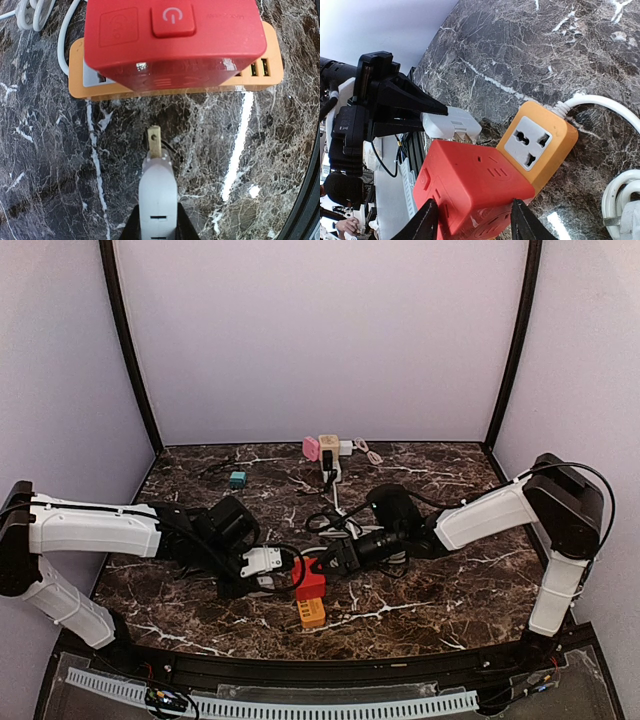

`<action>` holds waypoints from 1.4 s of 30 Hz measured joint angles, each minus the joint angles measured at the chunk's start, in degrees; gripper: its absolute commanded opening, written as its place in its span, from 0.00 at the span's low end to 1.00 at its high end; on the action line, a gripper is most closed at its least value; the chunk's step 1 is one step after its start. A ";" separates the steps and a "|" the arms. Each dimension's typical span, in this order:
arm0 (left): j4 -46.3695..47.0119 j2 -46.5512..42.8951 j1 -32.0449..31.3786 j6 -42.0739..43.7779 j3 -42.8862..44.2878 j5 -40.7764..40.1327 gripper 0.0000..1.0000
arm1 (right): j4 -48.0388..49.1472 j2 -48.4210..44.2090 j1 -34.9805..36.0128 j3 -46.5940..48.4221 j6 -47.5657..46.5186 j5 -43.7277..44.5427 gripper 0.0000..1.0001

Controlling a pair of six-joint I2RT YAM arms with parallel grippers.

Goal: Pull the plug off the socket
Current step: Remove the plug from the socket, then adjust the plug.

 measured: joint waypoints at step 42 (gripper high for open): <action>12.87 -33.97 -0.02 -11.58 -1.90 19.58 0.01 | -3.17 -21.09 -0.33 3.82 -1.42 -9.81 0.57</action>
